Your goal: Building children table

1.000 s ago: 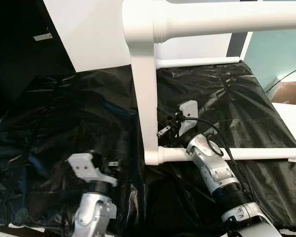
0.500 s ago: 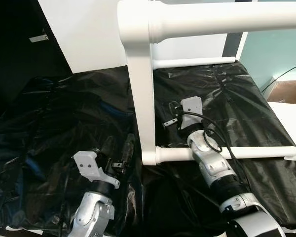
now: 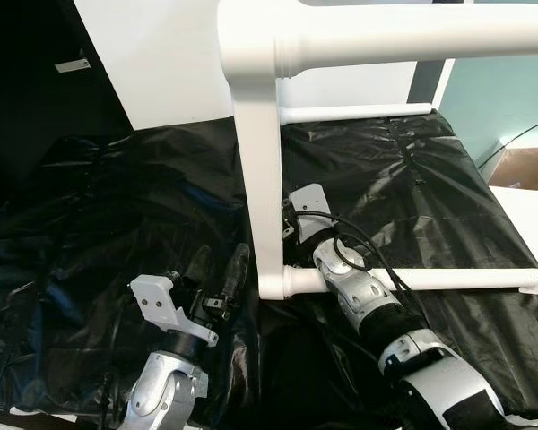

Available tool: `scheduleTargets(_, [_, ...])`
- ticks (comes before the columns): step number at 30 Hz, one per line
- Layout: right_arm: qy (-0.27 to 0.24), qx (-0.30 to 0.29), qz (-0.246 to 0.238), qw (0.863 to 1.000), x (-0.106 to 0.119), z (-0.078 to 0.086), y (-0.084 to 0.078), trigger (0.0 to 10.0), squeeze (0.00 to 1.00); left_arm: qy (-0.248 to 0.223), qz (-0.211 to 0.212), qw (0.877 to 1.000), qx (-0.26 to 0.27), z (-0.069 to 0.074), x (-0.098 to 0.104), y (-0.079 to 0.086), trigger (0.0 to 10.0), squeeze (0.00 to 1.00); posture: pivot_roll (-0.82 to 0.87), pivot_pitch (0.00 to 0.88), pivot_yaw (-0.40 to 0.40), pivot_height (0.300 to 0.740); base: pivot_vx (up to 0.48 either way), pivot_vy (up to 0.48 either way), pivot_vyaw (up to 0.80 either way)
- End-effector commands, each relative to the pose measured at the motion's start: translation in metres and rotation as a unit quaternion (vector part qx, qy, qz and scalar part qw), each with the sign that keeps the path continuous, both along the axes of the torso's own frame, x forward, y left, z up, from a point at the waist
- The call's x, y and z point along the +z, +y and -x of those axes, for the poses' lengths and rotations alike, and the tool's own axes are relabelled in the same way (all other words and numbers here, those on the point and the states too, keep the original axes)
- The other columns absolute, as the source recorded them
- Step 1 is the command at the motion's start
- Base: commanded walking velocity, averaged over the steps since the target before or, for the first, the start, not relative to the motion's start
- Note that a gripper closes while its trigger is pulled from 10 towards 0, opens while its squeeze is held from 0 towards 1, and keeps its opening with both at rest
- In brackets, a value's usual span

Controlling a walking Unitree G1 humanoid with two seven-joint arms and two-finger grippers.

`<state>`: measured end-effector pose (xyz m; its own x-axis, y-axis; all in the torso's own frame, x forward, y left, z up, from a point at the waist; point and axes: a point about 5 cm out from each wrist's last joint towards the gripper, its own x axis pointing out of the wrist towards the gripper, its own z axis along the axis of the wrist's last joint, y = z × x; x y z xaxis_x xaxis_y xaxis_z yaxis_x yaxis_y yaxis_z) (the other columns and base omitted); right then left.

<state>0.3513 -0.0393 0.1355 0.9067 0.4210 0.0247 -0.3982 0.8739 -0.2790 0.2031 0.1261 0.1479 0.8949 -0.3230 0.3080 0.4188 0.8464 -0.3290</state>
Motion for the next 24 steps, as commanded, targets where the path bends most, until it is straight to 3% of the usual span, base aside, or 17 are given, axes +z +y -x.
scheduleTargets(1, [0.007, 0.032, -0.007, 0.999, -0.001, 0.002, 0.012, 0.0, 0.0, -0.058, -0.022, 0.991, -0.12, 0.009, 0.008, -0.012, 10.0, 0.0, 0.09, 0.0, 0.064, 0.74, 0.0, 0.0, 0.0])
scheduleTargets(14, [0.028, 0.066, -0.024, 0.997, -0.007, 0.005, 0.019, 0.0, 0.0, -0.067, -0.014, 0.99, -0.126, 0.008, 0.017, -0.013, 10.0, 0.0, 0.08, 0.0, 0.073, 0.74, 0.0, 0.0, 0.0])
scheduleTargets(21, [0.054, 0.164, -0.031, 0.984, -0.015, 0.021, 0.039, 0.0, 0.0, -0.076, -0.014, 0.988, -0.136, -0.002, 0.021, -0.024, 10.0, 0.0, 0.08, 0.0, 0.076, 0.74, 0.0, 0.0, 0.0])
scheduleTargets(22, [0.051, 0.155, -0.033, 0.986, -0.016, 0.02, 0.035, 2.7, 0.0, -0.078, -0.014, 0.988, -0.136, -0.003, 0.022, -0.025, 10.0, 0.0, 0.08, 0.0, 0.077, 0.74, 0.0, 0.0, 0.0])
scheduleTargets(23, [0.051, 0.155, -0.033, 0.986, -0.016, 0.02, 0.035, 2.7, 0.0, -0.078, -0.014, 0.988, -0.136, -0.003, 0.022, -0.025, 10.0, 0.0, 0.08, 0.0, 0.077, 0.74, 0.0, 0.0, 0.0])
scheduleTargets(24, [0.041, 0.126, -0.038, 0.99, -0.015, 0.017, 0.027, 10.0, 0.0, -0.08, -0.014, 0.987, -0.136, -0.004, 0.024, -0.025, 10.0, 0.0, 0.07, 0.0, 0.08, 0.74, 0.0, 0.0, 0.0])
